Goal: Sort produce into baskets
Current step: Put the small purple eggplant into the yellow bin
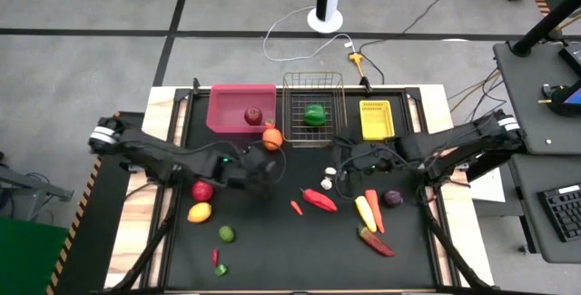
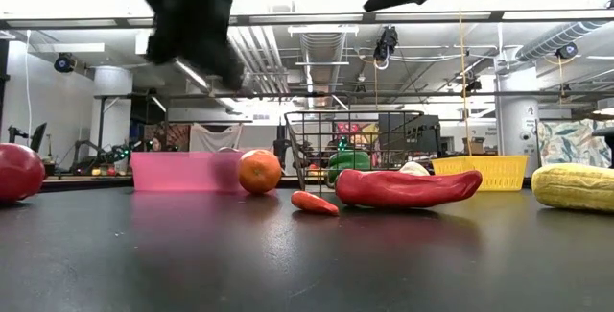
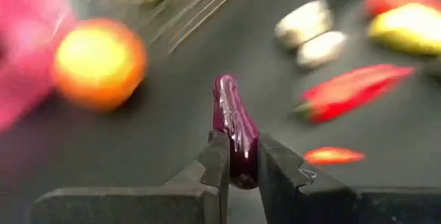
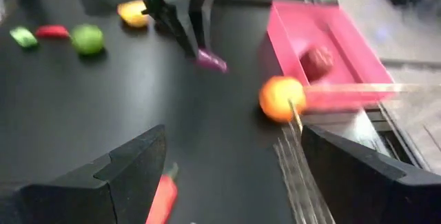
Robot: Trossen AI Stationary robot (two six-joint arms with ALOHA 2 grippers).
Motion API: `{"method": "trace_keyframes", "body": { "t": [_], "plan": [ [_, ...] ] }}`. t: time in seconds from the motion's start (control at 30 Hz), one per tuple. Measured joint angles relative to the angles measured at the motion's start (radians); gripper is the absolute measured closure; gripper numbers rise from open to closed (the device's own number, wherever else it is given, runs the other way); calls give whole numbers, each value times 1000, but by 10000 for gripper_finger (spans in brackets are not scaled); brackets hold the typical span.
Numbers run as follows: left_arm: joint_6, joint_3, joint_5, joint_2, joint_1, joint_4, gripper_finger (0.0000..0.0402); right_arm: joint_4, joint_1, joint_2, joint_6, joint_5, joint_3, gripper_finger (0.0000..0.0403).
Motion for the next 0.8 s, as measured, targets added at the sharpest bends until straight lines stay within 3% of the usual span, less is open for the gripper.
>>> {"method": "trace_keyframes", "body": {
  "t": [0.13, 0.33, 0.43, 0.67, 0.8],
  "plan": [
    [244, -2, -32, -58, -71, 218, 365, 328, 4, 0, -57, -30, -140, 78],
    [534, -18, -32, -70, -125, 483, 364, 895, 4, 10, -126, -241, -323, 78],
    [632, -19, -30, -46, -126, 583, 364, 1096, 4, 37, -128, -334, -374, 78],
    [856, -19, 68, 70, -124, 876, 364, 1267, 4, 140, -125, -397, -381, 81],
    [901, -19, 101, 109, -124, 962, 364, 1342, 4, 180, -136, -441, -381, 95]
  ]
}}
